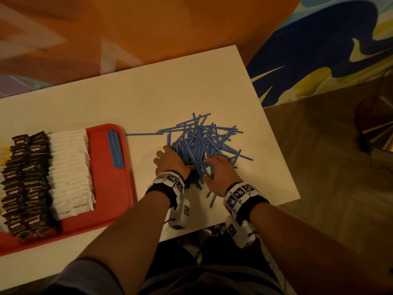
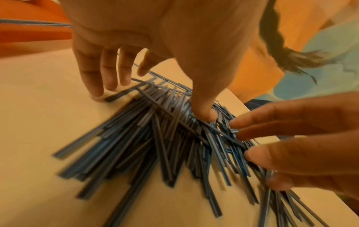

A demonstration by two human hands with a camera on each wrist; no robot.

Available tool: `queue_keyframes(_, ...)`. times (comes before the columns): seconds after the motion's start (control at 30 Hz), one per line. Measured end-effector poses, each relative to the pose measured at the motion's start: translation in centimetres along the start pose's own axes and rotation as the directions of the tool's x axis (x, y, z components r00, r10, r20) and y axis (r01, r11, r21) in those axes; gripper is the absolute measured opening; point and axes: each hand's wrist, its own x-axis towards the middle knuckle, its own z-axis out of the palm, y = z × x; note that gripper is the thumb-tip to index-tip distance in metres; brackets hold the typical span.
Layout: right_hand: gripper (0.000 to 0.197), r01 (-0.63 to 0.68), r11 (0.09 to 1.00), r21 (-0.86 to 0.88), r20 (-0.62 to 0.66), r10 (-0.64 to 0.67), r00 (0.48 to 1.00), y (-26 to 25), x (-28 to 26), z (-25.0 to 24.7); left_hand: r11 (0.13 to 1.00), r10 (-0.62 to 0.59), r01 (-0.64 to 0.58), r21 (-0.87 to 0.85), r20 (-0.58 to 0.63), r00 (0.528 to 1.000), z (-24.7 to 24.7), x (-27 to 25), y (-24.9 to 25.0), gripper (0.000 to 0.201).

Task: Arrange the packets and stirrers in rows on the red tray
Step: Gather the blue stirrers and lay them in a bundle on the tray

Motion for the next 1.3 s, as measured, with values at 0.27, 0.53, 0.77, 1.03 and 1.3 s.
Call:
queue_keyframes(0.27, 0.04, -0.024, 0.995, 0.096, 0.015, 0.023, 1.0, 1.4, 0.5, -0.5, 0.972, -0.093, 0.091, -0.216, -0.001, 0.996, -0.5, 1.1, 1.1, 0.076)
queue_keyframes(0.53, 0.036, -0.028, 0.993, 0.112, 0.026, 0.026, 0.999, 1.1, 1.0, -0.9, 0.947, -0.123, 0.136, -0.291, 0.061, 0.991, -2.5, 1.9, -1.1, 0.022)
queue_keyframes(0.77, 0.033, -0.04, 0.992, 0.118, 0.044, 0.035, 0.998, 0.2, 1.2, -1.3, 0.735, -0.117, 0.096, -0.672, 0.015, 0.993, -3.8, 1.9, -3.3, 0.016)
queue_keyframes(1.03, 0.026, -0.021, 0.992, 0.126, 0.031, 0.018, 0.999, -1.8, 1.2, -2.1, 0.473, -0.072, 0.044, -0.88, 0.011, 0.997, -6.1, 0.7, -3.9, 0.013)
queue_keyframes(1.3, 0.024, 0.073, 0.989, 0.125, 0.028, -0.077, 0.997, -6.3, 1.5, -4.7, 0.277, -0.012, 0.103, -0.955, 0.104, 0.995, -9.2, -1.4, -3.6, 0.024)
